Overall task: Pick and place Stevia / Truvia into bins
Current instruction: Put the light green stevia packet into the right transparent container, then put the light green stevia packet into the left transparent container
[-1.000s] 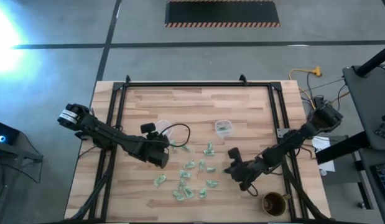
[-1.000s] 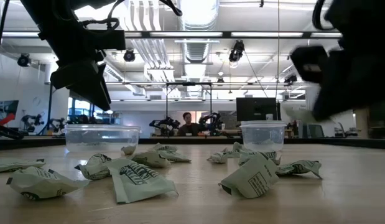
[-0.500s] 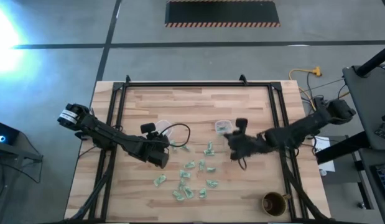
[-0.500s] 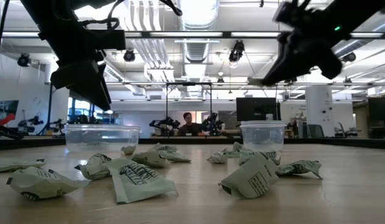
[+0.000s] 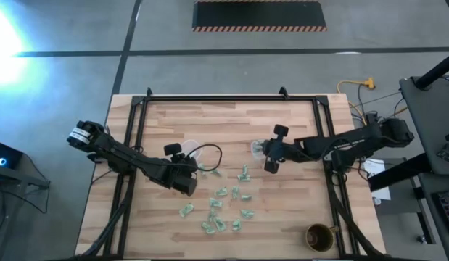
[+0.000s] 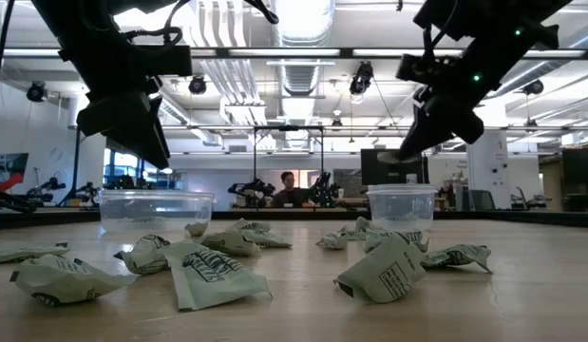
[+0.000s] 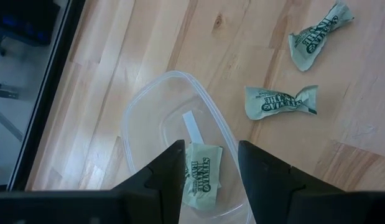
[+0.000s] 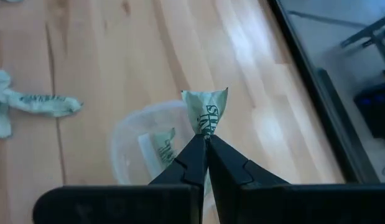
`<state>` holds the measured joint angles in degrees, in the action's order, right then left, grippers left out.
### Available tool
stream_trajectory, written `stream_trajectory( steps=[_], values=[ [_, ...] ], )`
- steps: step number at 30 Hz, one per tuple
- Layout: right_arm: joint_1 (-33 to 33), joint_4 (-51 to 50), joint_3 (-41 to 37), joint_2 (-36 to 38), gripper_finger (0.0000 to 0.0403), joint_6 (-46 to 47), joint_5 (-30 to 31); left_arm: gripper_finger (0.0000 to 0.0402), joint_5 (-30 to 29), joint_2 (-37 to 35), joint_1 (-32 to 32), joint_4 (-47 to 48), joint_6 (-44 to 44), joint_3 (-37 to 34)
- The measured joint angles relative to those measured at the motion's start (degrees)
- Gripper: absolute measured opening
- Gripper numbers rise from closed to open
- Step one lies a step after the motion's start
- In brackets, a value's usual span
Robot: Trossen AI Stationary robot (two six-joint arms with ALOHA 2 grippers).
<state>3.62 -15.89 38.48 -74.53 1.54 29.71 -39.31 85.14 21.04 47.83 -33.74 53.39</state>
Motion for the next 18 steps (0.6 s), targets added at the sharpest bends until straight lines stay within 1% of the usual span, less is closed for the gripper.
stream_trajectory(
  steps=[3,9,12,18],
  values=[
    [0.1,0.0,-0.3,-1.0,0.0009,0.0,-1.7,0.0132,0.0,0.0,0.0,-0.1,0.0,0.0],
    [-0.1,0.4,-0.5,-3.6,0.0014,-0.9,-1.3,0.0132,0.0,0.0,0.0,-0.4,0.1,0.0],
    [-0.4,0.5,-0.5,-4.2,0.003,-1.5,-1.2,0.0132,0.0,0.0,0.0,-0.4,0.1,0.0],
    [-0.5,0.9,-0.5,-3.6,0.008,-1.6,0.5,0.0132,0.0,0.0,0.0,-0.4,0.1,0.0]
  ],
)
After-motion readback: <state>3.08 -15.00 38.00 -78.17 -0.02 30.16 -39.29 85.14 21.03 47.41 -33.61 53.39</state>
